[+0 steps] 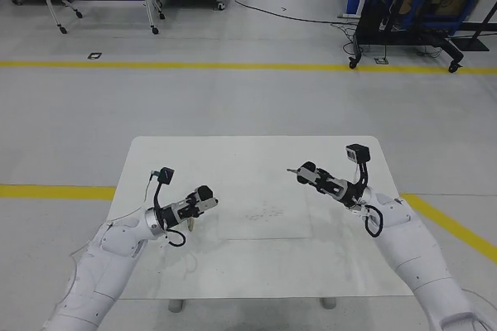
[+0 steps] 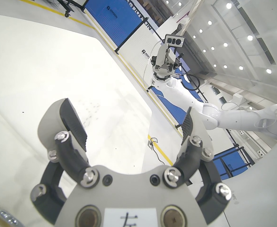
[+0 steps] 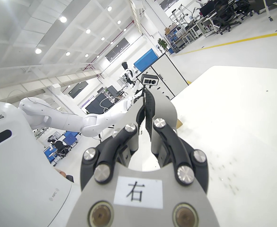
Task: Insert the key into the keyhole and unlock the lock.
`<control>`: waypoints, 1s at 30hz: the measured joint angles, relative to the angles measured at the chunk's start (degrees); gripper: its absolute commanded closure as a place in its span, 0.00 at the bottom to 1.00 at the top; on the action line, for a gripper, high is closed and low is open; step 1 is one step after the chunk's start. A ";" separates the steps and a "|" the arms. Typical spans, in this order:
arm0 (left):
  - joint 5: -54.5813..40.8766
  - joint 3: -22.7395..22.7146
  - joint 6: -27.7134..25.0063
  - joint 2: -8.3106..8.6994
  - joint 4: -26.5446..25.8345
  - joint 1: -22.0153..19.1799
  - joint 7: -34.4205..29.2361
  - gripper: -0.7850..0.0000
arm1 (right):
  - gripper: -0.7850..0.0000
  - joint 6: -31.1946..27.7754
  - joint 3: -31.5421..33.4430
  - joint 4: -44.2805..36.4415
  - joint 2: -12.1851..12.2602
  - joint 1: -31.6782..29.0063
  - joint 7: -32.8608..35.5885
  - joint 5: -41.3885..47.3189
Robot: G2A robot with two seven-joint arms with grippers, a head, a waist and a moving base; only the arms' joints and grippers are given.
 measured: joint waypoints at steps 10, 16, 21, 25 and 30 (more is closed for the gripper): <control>30.81 -12.87 15.29 2.31 -20.01 12.23 20.74 0.00 | 1.00 0.00 -0.05 0.02 -0.01 0.04 0.00 -0.03; 58.35 -23.78 26.75 4.16 -39.57 30.53 11.99 0.00 | 1.00 0.00 -0.05 0.02 -0.01 0.04 0.00 -0.03; 70.60 -20.26 34.31 3.89 -43.65 35.37 8.78 0.00 | 1.00 0.00 -0.05 0.02 -0.01 0.04 0.00 -0.03; 72.63 -16.00 35.79 3.41 -40.30 32.22 9.59 0.00 | 1.00 0.00 -0.05 0.02 -0.01 0.04 0.00 -0.03; 74.26 -9.93 36.52 2.62 -35.45 26.11 9.07 0.00 | 1.00 0.00 -0.05 0.02 -0.01 0.04 0.00 -0.03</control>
